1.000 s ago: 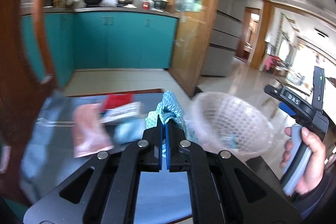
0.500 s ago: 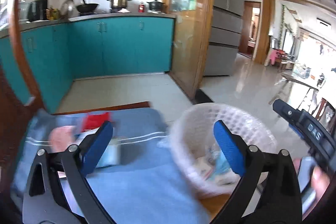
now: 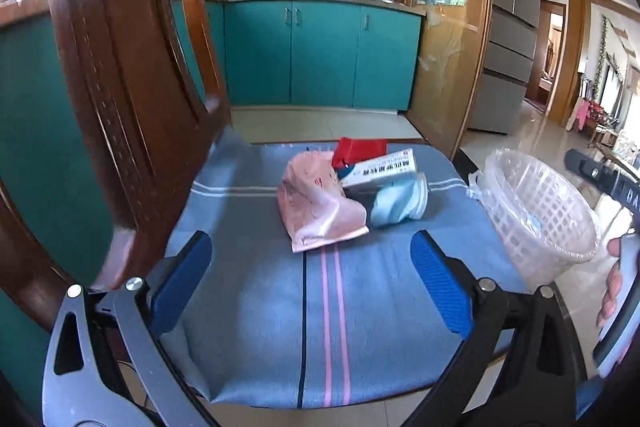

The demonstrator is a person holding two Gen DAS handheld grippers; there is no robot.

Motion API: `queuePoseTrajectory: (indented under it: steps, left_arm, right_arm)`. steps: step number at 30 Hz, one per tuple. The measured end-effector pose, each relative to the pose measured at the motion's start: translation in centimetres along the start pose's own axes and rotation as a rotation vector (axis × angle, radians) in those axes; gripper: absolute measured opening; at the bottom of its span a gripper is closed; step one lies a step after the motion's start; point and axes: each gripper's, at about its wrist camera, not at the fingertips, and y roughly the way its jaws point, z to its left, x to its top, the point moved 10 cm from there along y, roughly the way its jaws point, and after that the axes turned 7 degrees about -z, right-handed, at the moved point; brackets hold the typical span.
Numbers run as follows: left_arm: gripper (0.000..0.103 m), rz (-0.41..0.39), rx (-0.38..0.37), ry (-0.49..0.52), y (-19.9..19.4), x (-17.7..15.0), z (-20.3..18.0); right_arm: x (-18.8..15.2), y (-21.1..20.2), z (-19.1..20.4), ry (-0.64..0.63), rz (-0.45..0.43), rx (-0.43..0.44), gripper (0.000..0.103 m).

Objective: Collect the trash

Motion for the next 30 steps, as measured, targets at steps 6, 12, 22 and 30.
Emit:
queuePoseTrajectory:
  steps: [6,12,22,30]
  left_arm:
    - [0.099,0.014,0.009,0.03,0.3,-0.5,0.0]
    - [0.099,0.01,-0.005,0.024,0.1,-0.4,-0.6]
    - [0.099,0.037,0.001,0.045,2.4,-1.0,-1.8]
    - [0.099,0.077,0.022,0.03,8.8,-0.9,-2.7]
  right_arm:
    - [-2.0,0.5,4.9,-0.11,0.035,0.059,0.099]
    - [-2.5,0.9,5.5,-0.117,0.051,0.061,0.099]
    - [-2.6,2.0,5.7,-0.06,0.07,0.102,0.099]
    - [-1.9,9.9,6.8,0.205,0.203,0.27,0.098]
